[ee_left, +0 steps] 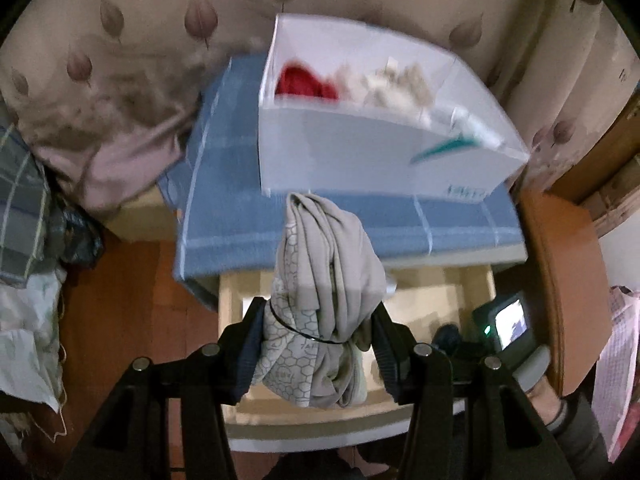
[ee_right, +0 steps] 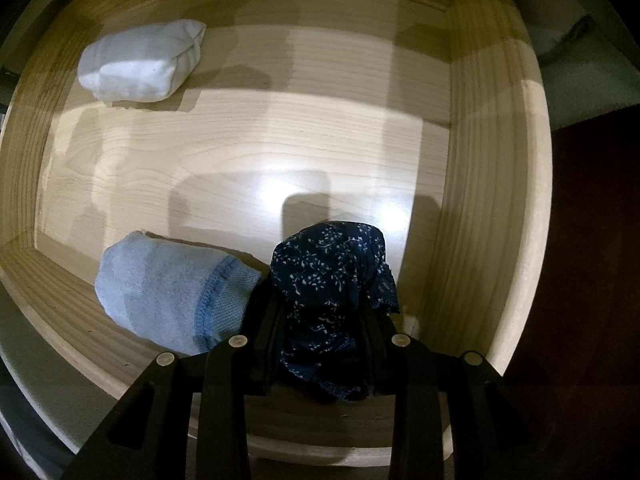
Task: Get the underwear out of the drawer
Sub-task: 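Carry the grey-beige bundle with the left gripper over the white box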
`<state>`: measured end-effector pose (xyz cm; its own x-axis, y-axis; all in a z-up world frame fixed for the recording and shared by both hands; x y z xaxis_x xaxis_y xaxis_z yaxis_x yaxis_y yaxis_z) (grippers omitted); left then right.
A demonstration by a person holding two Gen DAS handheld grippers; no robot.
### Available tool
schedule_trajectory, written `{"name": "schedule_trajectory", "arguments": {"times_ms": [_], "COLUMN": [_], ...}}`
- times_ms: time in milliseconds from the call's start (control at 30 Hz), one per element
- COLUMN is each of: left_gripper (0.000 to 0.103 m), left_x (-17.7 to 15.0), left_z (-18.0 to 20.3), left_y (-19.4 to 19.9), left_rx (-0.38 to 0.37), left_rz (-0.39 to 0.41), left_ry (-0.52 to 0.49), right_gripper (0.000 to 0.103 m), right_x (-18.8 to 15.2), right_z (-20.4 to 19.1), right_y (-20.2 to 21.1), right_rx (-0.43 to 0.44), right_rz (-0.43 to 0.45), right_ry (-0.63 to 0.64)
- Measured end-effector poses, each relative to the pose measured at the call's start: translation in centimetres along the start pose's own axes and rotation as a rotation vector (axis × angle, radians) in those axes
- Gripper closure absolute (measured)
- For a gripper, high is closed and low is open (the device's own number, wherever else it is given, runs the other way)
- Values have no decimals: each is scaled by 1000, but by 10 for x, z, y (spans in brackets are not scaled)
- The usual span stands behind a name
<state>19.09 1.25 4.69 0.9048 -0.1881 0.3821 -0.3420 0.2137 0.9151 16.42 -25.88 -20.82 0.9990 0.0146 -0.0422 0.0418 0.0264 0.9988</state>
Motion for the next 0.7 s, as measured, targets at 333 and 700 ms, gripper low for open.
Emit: {"name": "schedule_trajectory", "arguments": {"times_ms": [333,700], "left_gripper": [52,52], "left_x": [76,141], "left_z": [10,33], "left_y": [43,24], "left_rx": [21,35], "left_rz": [151,209], "left_ry": [-27,-83], "right_gripper": [74,75], "right_x": [-1,-2], "right_z": [2,4], "right_y": [1,2], "right_rx": [3,-2], "right_rz": [6,16], "right_ry": [-14,-16]}}
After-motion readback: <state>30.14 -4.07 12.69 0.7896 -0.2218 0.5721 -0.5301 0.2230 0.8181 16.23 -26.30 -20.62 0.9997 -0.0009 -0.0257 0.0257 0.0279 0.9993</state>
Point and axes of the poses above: each gripper's, at about its wrist camera, not at the fingertips, and y roughly against the way its jaws point, z to its right, x to its top, the point moved 8 cm from there along -y, roughly the way its jaws point, and after that the axes turned 4 degrees about -y, right-handed, at the moved point
